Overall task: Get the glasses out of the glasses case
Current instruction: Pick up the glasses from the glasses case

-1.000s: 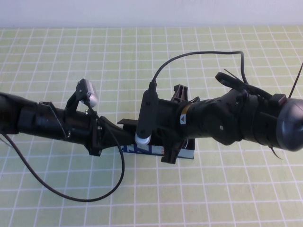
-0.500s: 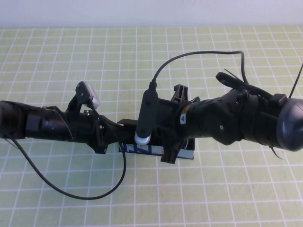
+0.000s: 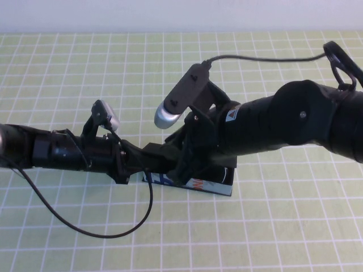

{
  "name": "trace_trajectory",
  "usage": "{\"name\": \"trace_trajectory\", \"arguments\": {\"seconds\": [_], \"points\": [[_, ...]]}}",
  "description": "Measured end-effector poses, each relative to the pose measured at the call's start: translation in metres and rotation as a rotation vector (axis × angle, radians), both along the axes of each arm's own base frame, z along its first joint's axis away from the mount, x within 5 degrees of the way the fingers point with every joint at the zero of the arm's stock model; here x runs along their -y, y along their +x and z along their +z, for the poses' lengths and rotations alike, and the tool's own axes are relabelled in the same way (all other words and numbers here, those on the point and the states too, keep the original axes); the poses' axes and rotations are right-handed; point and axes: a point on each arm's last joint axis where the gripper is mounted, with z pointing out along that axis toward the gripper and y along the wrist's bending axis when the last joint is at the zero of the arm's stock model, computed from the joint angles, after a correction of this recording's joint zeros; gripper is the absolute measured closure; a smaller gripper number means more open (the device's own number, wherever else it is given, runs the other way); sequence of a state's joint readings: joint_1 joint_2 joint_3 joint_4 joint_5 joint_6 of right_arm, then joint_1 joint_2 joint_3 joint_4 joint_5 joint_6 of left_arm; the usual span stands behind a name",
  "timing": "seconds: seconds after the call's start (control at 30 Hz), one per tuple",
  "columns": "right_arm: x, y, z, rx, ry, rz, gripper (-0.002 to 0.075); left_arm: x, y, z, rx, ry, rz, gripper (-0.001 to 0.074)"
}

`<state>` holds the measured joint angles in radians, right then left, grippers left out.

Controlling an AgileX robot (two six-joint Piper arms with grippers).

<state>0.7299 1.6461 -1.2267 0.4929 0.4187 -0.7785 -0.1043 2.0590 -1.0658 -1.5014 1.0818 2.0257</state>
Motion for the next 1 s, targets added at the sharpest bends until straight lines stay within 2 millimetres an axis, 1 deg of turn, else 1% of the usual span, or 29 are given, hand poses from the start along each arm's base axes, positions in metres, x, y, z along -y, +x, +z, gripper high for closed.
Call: {"name": "trace_trajectory", "arguments": {"seconds": [0.07,0.1,0.17,0.27,0.4,0.53,0.73,0.87,1.0], "points": [[-0.001,-0.006,-0.003,-0.136,0.035,-0.031,0.0695,0.0,0.0,0.0,-0.002,-0.002,0.0,0.0739],[-0.002,-0.007,-0.006,-0.193,0.042,-0.056,0.0708,0.0,0.0,0.0,-0.004,-0.004,-0.001,0.0739],[-0.003,-0.005,-0.018,-0.296,0.032,-0.121,0.0727,0.0,-0.001,0.0,-0.007,-0.006,-0.005,0.0739],[-0.003,0.002,-0.039,-0.366,-0.019,-0.221,0.0736,0.001,-0.001,-0.001,-0.014,-0.011,-0.011,0.0739],[-0.001,0.014,-0.058,-0.352,-0.065,-0.333,0.0739,0.001,-0.001,-0.001,-0.017,-0.014,-0.013,0.0739],[0.003,0.029,-0.061,-0.313,-0.034,-0.402,0.0741,0.001,-0.002,-0.001,-0.02,-0.014,-0.015,0.0739],[0.016,0.072,-0.058,-0.296,0.018,-0.5,0.0741,0.001,-0.002,-0.001,-0.02,-0.015,-0.016,0.0739],[0.019,0.093,-0.057,-0.316,0.009,-0.525,0.0741,0.001,-0.002,-0.002,-0.024,-0.016,-0.015,0.0739],[0.02,0.111,-0.066,-0.359,-0.019,-0.546,0.0741,0.001,-0.002,-0.002,-0.024,-0.017,-0.017,0.0739]]}}
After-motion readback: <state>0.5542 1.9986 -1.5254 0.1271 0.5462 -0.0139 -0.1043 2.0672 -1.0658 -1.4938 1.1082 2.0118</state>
